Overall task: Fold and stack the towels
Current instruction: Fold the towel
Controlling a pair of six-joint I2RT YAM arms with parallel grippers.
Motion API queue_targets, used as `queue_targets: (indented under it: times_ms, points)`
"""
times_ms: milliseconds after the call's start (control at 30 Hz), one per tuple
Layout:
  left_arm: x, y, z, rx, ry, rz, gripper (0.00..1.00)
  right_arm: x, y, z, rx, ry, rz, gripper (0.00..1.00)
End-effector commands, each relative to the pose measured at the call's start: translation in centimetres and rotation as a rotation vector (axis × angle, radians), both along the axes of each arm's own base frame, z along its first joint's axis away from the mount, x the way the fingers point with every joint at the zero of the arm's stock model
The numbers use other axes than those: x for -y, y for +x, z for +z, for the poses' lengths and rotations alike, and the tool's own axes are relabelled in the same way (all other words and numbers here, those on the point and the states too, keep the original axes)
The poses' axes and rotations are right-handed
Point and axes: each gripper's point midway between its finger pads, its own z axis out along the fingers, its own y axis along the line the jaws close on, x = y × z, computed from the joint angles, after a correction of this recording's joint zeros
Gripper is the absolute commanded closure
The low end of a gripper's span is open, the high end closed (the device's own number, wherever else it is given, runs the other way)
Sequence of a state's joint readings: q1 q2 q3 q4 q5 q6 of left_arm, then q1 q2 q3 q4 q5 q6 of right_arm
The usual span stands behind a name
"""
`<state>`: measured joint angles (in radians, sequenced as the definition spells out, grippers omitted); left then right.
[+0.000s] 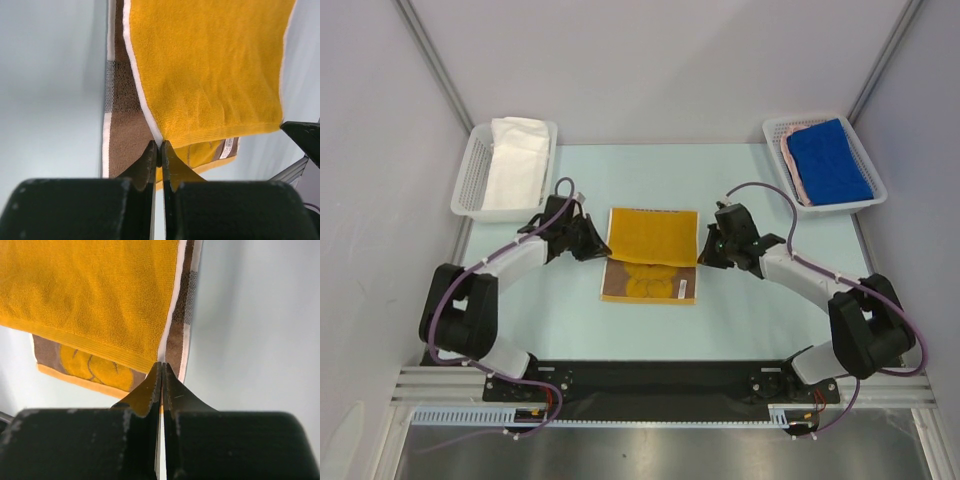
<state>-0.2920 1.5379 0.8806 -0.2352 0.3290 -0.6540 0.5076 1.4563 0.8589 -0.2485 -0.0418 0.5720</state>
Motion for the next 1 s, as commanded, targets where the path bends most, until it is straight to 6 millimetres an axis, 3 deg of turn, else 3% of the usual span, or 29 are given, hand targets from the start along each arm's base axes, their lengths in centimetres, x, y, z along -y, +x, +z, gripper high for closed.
queue_targets:
  times_ms: [0,133,567,967]
  points:
    - [0.4,-1.0,1.6,0.034,-0.025,-0.03,1.0,-0.2,-0.7,1.8,0.027,0.016,0.015,1.0]
    - [0.2,-1.8,2.1,0.046,-0.032,-0.035,1.0,-0.2,-1.7,1.8,0.018,0.013,0.026,1.0]
    - [-0.4,-4.9,0.6,0.015,-0.027,-0.052,1.0,-0.5,-4.4,1.8,-0.007,0.013,0.049,1.0]
    - [-0.8,-6.5,0.1,0.002,-0.022,-0.064,1.0,-0.7,-6.4,1.4,-0.026,0.01,0.064,1.0]
